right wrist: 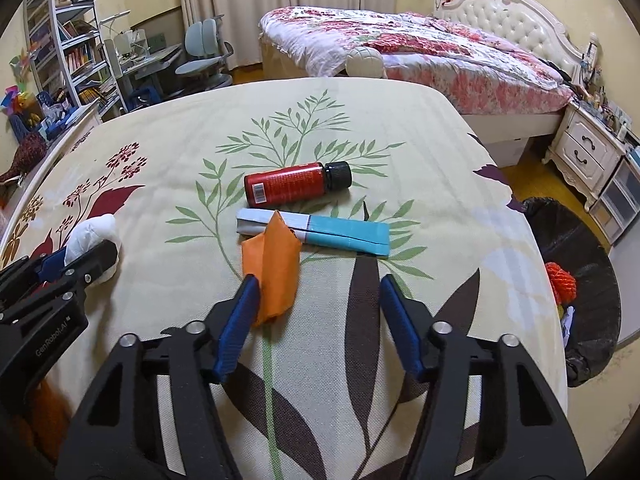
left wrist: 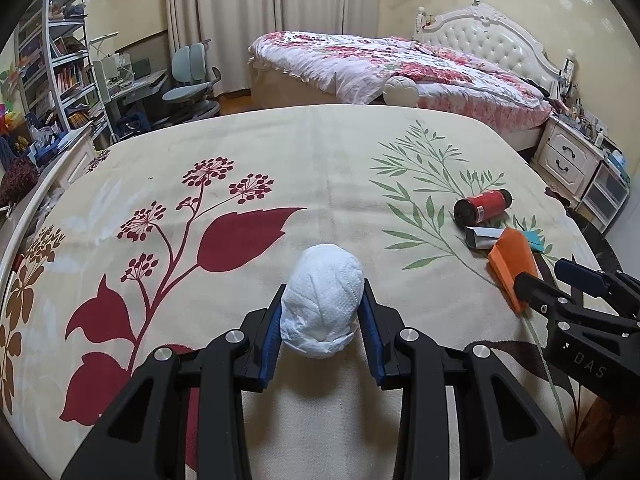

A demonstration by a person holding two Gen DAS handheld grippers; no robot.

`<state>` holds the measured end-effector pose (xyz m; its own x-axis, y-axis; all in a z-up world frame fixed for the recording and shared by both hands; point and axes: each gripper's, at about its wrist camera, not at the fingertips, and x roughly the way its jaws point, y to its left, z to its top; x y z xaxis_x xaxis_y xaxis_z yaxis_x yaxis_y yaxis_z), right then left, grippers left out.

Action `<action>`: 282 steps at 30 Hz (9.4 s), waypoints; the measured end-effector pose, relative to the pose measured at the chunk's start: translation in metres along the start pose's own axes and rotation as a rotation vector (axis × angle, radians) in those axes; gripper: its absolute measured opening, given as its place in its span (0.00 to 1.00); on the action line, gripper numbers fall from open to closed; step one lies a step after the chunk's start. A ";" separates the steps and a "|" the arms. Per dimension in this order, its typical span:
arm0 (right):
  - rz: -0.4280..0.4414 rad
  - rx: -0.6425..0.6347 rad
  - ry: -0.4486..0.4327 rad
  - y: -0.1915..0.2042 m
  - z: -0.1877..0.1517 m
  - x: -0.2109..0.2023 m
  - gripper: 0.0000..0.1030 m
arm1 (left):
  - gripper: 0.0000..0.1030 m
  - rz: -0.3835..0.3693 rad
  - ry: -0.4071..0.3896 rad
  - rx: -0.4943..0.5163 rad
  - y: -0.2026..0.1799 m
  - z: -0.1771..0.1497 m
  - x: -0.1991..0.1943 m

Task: Collect trash
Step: 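Grasp the white crumpled cloth with the left tool while the right tool grasps the orange cloth, then carry the white cloth and orange cloth over the black bin, then open both tools to drop the white and orange cloths into the bin, then move both open tools back toward the red bottle and blue tube, then grasp the blue-and-white tube with the right tool while the left tool approaches the red bottle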

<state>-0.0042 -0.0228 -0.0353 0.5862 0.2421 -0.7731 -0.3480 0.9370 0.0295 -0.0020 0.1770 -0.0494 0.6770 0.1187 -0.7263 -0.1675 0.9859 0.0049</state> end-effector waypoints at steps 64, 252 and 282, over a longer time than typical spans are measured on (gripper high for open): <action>-0.215 0.210 -0.150 -0.180 -0.021 -0.060 0.27 | 0.35 -0.242 -0.101 0.191 -0.192 0.024 -0.020; -0.028 0.030 -0.010 -0.088 0.019 0.023 0.19 | 0.79 -0.049 0.000 0.187 -0.108 0.043 0.037; -0.007 0.036 -0.017 -0.083 0.011 0.018 0.20 | 0.55 -0.104 0.049 0.143 -0.098 0.037 0.039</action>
<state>0.0431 -0.0936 -0.0445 0.6007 0.2392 -0.7628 -0.3176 0.9470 0.0469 0.0675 0.0893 -0.0527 0.6489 0.0126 -0.7608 0.0077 0.9997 0.0231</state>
